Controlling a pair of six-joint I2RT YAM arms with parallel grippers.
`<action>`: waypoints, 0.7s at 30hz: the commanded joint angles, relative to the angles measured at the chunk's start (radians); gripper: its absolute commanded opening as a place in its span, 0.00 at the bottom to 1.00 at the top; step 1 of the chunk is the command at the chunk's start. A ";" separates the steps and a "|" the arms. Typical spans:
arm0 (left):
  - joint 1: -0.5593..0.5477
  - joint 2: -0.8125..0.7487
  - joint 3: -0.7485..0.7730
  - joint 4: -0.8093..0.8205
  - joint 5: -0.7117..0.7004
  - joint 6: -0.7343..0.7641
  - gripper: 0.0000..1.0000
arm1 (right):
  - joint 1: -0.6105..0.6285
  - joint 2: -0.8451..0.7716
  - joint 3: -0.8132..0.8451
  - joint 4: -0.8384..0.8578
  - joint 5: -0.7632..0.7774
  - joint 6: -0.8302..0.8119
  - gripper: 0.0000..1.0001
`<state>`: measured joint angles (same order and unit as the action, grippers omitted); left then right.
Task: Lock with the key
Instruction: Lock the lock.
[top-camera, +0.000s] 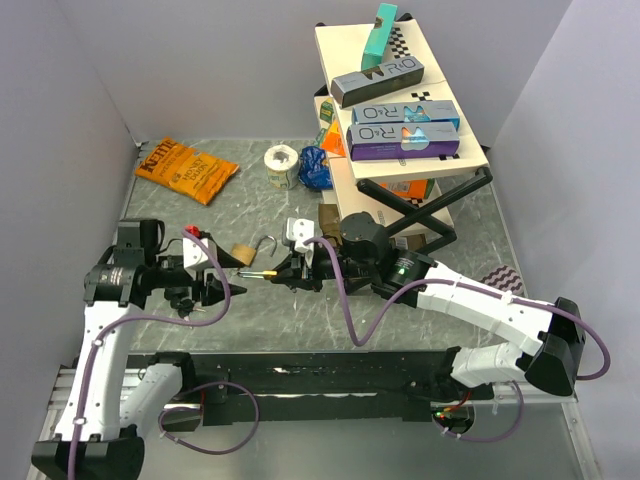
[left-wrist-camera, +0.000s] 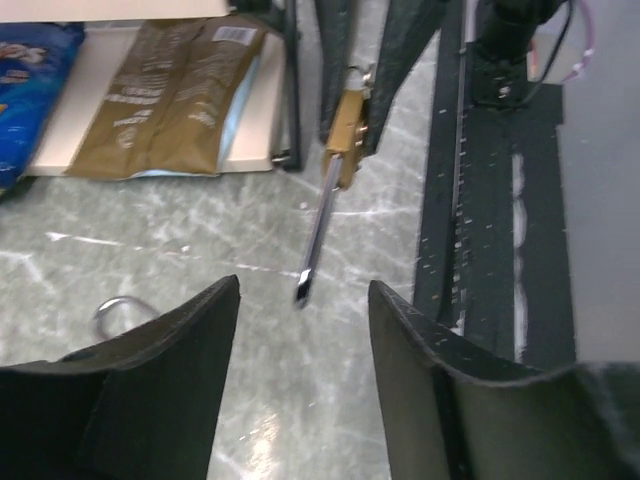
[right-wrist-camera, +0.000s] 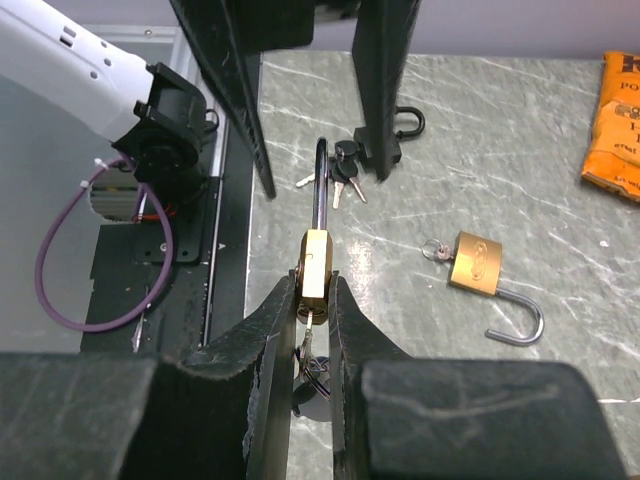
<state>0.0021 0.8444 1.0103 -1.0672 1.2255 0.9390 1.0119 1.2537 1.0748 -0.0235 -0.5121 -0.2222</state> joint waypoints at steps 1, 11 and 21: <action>-0.053 -0.045 -0.032 0.157 0.005 -0.158 0.57 | 0.004 -0.036 0.005 0.073 -0.034 -0.012 0.00; -0.106 -0.042 -0.038 0.184 0.017 -0.235 0.15 | 0.008 -0.036 0.013 0.056 -0.049 -0.055 0.00; -0.131 -0.062 -0.058 0.265 0.023 -0.344 0.01 | 0.022 -0.033 0.002 0.060 -0.083 -0.115 0.00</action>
<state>-0.1139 0.7994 0.9657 -0.9062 1.2102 0.6823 1.0122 1.2472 1.0748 -0.0292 -0.5518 -0.3058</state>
